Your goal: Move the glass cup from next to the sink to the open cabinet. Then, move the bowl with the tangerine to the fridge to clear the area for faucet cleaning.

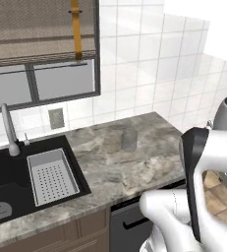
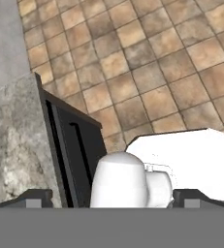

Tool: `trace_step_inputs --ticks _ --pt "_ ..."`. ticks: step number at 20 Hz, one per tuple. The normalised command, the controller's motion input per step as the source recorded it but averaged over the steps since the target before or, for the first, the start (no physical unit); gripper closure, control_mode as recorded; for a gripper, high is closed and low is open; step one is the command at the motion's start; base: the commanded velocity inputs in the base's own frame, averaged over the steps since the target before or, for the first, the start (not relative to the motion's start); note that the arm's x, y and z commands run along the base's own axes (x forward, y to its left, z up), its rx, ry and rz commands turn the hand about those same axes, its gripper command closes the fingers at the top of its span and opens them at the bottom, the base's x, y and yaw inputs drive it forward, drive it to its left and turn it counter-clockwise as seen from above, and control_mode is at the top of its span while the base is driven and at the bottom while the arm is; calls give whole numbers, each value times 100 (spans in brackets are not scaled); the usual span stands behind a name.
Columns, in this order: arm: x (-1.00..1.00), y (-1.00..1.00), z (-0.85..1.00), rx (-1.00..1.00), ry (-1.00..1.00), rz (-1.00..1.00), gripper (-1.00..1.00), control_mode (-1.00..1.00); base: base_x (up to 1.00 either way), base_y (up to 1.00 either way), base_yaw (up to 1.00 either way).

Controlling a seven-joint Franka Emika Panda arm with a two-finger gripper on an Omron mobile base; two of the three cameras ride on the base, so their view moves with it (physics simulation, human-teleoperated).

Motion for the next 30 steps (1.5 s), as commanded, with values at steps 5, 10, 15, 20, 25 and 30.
trace_step_inputs --ticks 5,10,15,20,25,30 --pt "100 -43 14 8 7 24 -100 -100 0 0 0" --pt "90 -4 0 1 9 44 -100 -100 0 0 0" --pt "36 0 -22 0 -1 64 -100 -100 0 0 0" --pt "37 1 -55 0 -11 71 -100 -100 0 0 0" --pt "83 0 -54 3 -13 63 -100 -100 0 0 0" --pt "56 4 -19 16 -8 22 -100 -100 0 0 0"
